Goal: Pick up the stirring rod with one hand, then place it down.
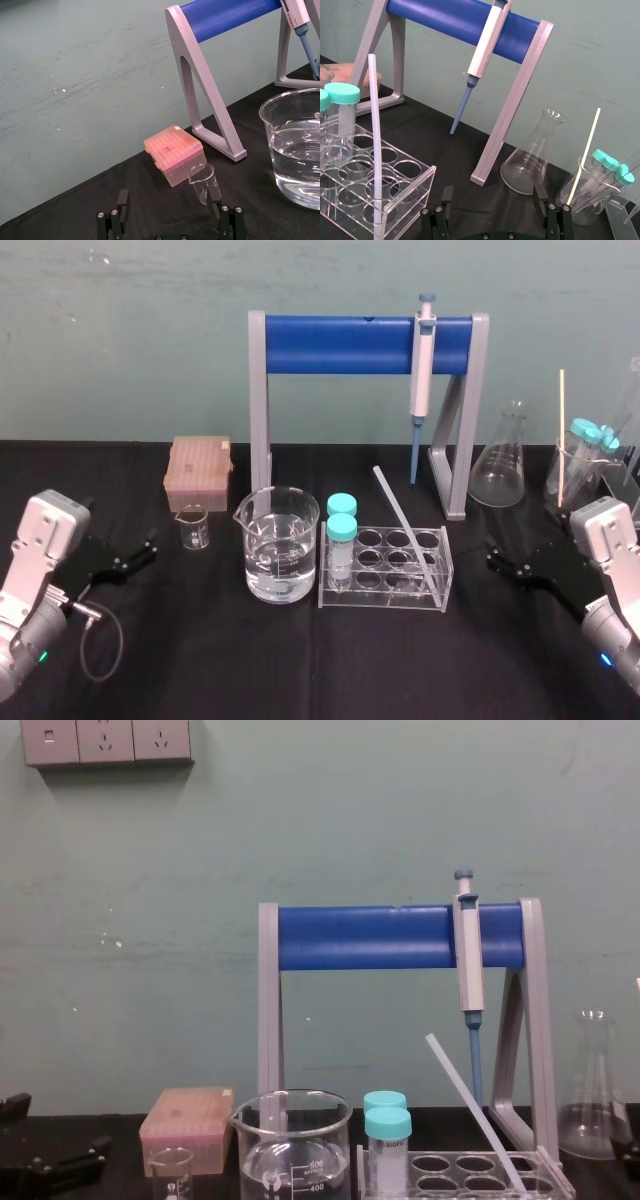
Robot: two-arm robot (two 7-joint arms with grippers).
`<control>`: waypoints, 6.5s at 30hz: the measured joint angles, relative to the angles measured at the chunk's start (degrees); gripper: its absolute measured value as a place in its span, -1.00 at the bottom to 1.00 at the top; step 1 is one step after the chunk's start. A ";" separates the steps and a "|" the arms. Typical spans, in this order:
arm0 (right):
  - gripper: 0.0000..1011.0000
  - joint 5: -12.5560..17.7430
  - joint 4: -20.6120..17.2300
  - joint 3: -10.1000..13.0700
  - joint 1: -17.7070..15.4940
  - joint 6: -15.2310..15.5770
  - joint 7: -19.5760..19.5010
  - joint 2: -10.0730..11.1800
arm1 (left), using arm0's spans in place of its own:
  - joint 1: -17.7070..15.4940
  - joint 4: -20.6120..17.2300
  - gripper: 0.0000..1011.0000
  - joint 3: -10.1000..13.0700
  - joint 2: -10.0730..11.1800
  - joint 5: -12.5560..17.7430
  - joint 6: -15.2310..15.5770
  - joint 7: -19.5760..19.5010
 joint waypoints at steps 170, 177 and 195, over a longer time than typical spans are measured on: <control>-0.86 13.08 25.03 11.39 16.22 -27.97 40.01 -21.16 | 0.00 0.00 0.98 -0.01 0.00 0.00 0.00 0.00; -0.86 13.19 25.03 11.34 16.24 -27.96 40.01 -21.13 | 0.00 0.00 0.98 0.00 0.00 0.00 0.00 0.00; -0.86 13.27 25.03 11.29 16.27 -27.96 40.04 -21.13 | 0.00 0.00 0.98 0.00 0.00 0.00 0.00 0.00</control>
